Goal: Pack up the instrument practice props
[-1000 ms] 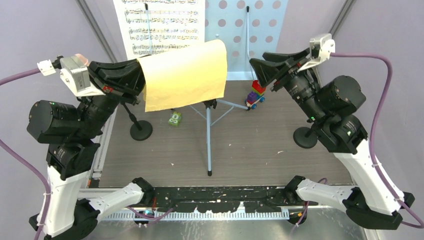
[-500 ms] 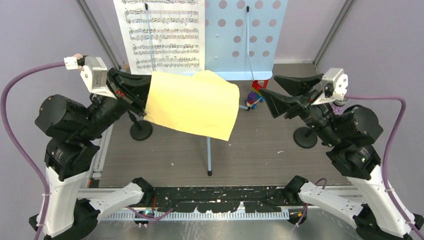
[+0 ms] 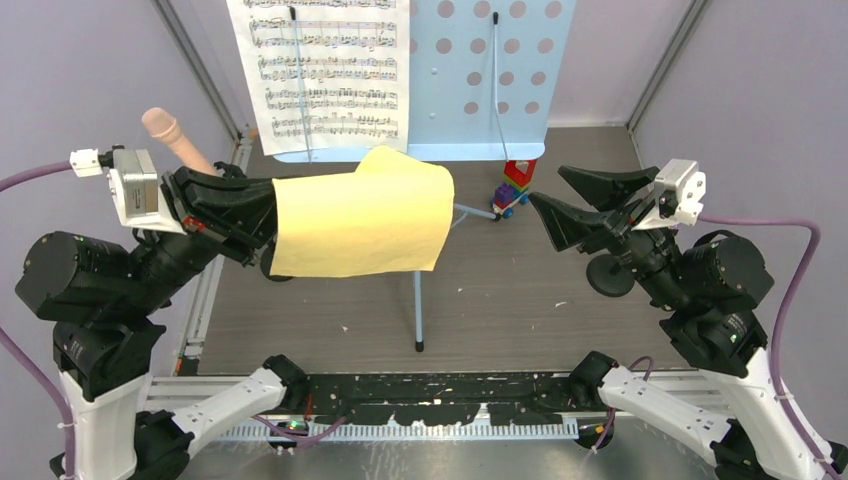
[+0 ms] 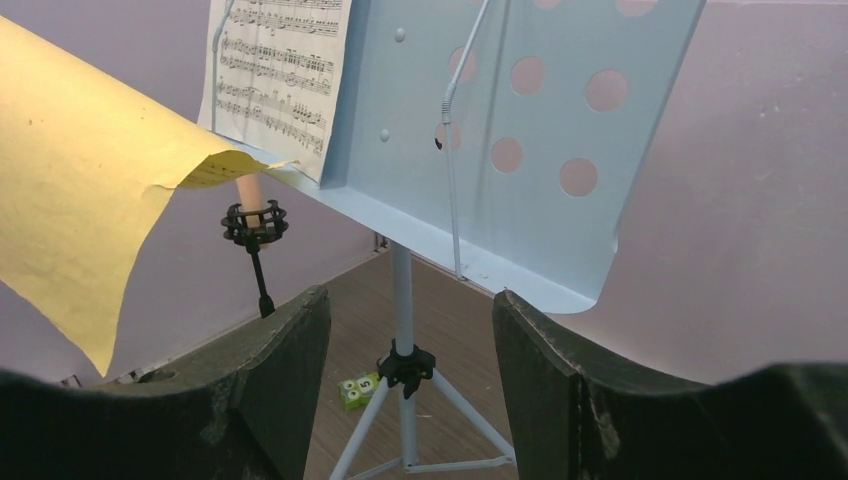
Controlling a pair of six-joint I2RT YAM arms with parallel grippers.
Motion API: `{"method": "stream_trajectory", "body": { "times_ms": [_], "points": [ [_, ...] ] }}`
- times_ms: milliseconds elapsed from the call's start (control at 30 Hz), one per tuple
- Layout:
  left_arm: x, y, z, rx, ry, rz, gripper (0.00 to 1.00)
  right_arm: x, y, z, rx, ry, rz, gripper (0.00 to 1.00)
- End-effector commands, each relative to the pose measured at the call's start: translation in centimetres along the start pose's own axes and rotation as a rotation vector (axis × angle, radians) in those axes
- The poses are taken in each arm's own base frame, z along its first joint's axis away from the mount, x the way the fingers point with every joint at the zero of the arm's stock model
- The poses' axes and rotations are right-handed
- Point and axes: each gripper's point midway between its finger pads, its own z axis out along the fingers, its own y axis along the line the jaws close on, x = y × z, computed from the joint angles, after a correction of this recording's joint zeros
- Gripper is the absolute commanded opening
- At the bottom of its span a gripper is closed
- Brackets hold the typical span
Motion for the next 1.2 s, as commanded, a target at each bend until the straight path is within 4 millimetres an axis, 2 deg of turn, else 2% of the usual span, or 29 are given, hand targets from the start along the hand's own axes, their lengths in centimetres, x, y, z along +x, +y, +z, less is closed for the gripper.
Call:
{"method": "stream_trajectory", "body": {
  "times_ms": [0, 233, 500, 600, 700, 933, 1167],
  "points": [
    [-1.3, -1.0, -1.3, 0.015, -0.024, -0.025, 0.00, -0.5, -0.3, -0.5, 0.017, -0.020, -0.008, 0.65],
    [-1.5, -1.3, -3.3, -0.006, -0.017, -0.043, 0.00, -0.8, -1.9, -1.8, 0.108, -0.036, -0.004, 0.65],
    [-2.8, -1.6, -5.0, -0.024, -0.055, -0.034, 0.00, -0.2, -2.2, -2.6, 0.126, -0.026, -0.001, 0.65],
    [-2.2, -1.3, -5.2, -0.045, -0.040, -0.043, 0.00, 0.1, -2.3, -2.8, 0.133, -0.015, 0.000, 0.65],
    [-0.1, -0.4, -4.7, -0.080, 0.013, -0.074, 0.00, 0.3, -2.6, -3.2, 0.150, -0.010, 0.000, 0.65],
    [7.3, 1.1, -2.6, -0.107, 0.136, -0.219, 0.00, 0.5, -3.7, -5.2, 0.219, -0.011, 0.002, 0.65],
    [13.8, 2.0, -2.1, -0.129, 0.189, -0.348, 0.00, 0.9, -4.5, -7.2, 0.267, 0.000, 0.004, 0.65]
  ]
}}
